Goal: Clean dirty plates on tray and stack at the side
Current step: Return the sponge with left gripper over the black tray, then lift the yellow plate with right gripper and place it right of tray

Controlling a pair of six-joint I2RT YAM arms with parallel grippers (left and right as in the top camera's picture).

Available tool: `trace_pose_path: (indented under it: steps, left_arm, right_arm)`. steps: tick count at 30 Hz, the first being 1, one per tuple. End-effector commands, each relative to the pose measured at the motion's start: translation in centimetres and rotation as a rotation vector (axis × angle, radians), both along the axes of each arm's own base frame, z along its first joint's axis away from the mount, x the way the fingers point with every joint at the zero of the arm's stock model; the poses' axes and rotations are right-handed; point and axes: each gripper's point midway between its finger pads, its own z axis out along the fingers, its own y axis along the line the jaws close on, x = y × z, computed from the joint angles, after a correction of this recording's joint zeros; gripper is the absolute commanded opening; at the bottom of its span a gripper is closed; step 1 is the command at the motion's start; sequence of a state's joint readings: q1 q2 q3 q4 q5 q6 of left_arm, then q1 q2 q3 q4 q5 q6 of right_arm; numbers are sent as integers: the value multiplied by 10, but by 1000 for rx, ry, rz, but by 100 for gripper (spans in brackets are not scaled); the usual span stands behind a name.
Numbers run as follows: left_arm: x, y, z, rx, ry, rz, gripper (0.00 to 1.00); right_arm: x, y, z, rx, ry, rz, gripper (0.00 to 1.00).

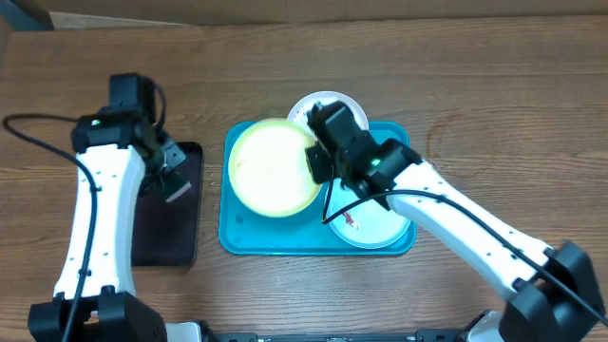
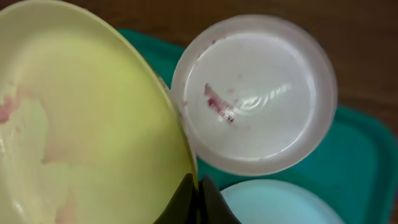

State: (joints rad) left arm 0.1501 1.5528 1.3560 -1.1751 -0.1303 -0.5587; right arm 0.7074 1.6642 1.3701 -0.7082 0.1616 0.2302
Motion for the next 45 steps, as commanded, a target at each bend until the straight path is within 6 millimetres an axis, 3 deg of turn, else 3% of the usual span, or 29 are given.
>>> trace_pose_path:
  steps: [1, 5, 9, 15, 25, 45]
  left_arm:
    - [-5, -3, -11, -95, 17, -38, 4]
    - [-6, 4, -13, -95, 15, -14, 4]
    - [-3, 4, -12, -93, 4, -14, 4]
    - [-4, 4, -12, -95, 5, -11, 4]
    - [-11, 3, -20, -101, 34, -9, 4]
    - [-11, 3, -22, -101, 36, -9, 4]
  right_arm:
    - [23, -26, 60, -195, -233, -7, 4]
    - [25, -35, 107, -353, -371, -34, 4]
    - [18, -31, 151, -484, -527, -68, 4]
    - [-2, -8, 179, -611, -669, -25, 4]
    - [-34, 29, 183, -554, -717, 35, 4]
    - [-34, 26, 183, -552, -719, 11, 4]
